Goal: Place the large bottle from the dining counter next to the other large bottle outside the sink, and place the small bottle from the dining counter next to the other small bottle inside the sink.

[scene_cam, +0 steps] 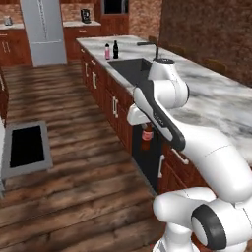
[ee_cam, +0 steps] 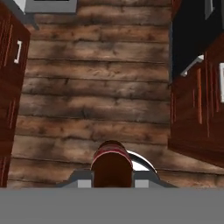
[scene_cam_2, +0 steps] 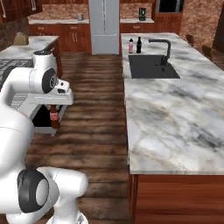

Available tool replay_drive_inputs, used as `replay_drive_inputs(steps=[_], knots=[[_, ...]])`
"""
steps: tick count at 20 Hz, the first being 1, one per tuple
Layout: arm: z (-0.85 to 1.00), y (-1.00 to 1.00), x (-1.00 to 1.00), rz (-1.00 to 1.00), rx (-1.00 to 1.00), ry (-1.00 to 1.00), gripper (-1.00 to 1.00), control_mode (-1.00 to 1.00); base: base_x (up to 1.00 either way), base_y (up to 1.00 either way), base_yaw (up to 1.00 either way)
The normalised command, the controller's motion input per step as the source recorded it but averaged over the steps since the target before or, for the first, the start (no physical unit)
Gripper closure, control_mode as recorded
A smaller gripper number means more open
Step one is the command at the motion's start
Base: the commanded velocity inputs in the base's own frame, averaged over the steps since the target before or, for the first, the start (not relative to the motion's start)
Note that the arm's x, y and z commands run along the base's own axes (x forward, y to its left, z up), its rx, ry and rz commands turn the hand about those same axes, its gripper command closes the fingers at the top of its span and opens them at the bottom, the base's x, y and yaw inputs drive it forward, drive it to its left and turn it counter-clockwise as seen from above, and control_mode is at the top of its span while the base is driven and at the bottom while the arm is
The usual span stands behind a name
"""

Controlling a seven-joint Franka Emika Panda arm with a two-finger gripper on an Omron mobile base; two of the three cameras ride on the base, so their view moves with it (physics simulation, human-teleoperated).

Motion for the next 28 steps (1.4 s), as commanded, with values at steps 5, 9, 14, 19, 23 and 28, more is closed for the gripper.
replay_drive_inputs(steps=[5,9,14,19,23,28], knots=[[0.0,0.0,0.0,0.0,0.0,0.0,1.0,1.0,0.93,1.0,-0.57],[0.0,0.0,0.0,0.0,0.0,0.0,1.0,1.0,0.99,0.97,-0.63],[0.0,0.0,0.0,0.0,0.0,0.0,1.0,1.0,0.67,0.54,-0.6],[0.0,0.0,0.0,0.0,0.0,0.0,1.0,1.0,0.52,0.2,-0.63],[0.0,0.0,0.0,0.0,0.0,0.0,1.0,1.0,0.67,0.17,-0.67],[0.0,0.0,0.0,0.0,0.0,0.0,1.0,1.0,0.75,0.25,-0.62]])
